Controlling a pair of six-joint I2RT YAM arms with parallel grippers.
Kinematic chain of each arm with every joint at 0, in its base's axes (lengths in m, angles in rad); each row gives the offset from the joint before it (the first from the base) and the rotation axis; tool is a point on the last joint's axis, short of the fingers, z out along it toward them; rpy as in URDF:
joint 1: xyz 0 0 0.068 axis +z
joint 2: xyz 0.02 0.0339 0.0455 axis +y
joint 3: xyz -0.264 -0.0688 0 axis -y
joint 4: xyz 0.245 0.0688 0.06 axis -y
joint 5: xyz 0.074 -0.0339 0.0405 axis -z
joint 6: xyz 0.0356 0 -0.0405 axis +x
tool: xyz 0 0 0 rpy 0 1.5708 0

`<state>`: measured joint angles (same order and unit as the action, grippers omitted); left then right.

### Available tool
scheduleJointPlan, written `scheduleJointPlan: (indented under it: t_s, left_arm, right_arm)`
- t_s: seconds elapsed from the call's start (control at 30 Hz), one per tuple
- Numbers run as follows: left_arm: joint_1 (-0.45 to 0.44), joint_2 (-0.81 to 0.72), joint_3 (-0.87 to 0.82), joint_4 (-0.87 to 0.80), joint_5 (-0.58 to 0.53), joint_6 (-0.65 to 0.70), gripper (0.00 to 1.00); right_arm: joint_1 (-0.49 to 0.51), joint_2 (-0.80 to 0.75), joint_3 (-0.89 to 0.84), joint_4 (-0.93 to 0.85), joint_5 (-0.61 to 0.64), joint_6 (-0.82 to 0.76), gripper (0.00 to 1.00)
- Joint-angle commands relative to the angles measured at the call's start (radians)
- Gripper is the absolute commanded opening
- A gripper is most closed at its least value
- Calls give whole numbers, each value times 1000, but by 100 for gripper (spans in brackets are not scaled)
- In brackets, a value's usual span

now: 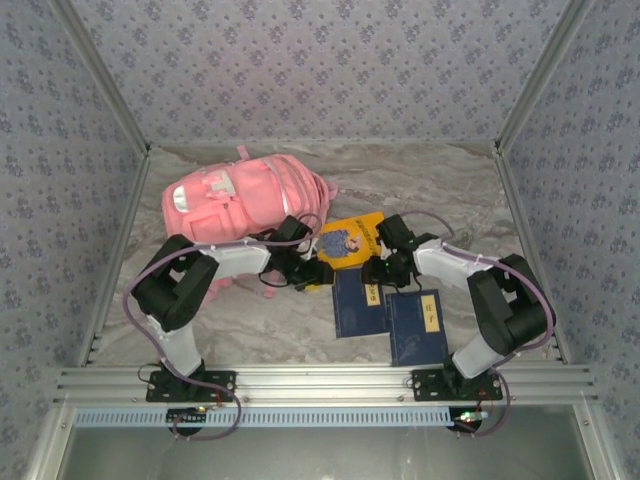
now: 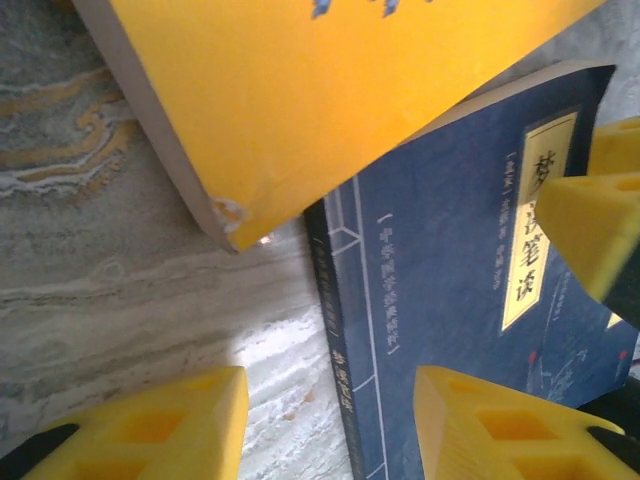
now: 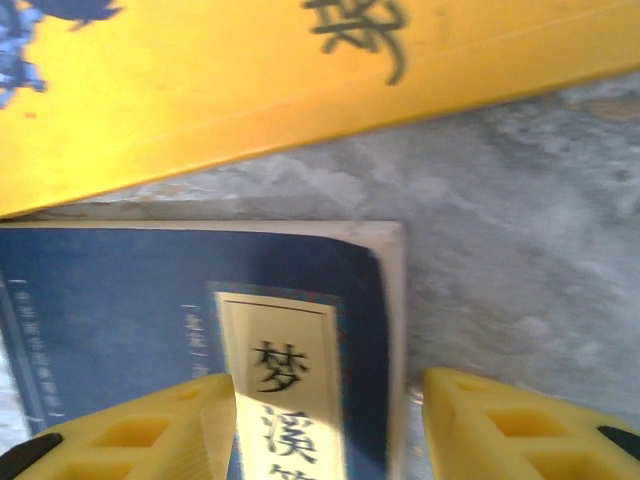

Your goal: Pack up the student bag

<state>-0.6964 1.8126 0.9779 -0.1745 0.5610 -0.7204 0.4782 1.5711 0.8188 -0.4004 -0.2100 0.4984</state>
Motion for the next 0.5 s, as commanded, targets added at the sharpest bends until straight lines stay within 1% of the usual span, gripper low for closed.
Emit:
scheduleJointPlan:
  t_s: [0.0,0.17,0.37,0.47]
  left_arm:
    - [-7,32,24,23,23,-3,46]
    - [-9,55,35,18,20,-4,46]
    - [-12,74,47,19,30,-4,45]
    - [-12,71,51,13,25,-2,44]
  right_arm:
    - [30,13,-27,106,-194,45,51]
    - [34,0,-24,92,-199,48,50]
    - [33,1,-30,101,-270,55,49]
    - [28,-4,-28,91,-281,60,47]
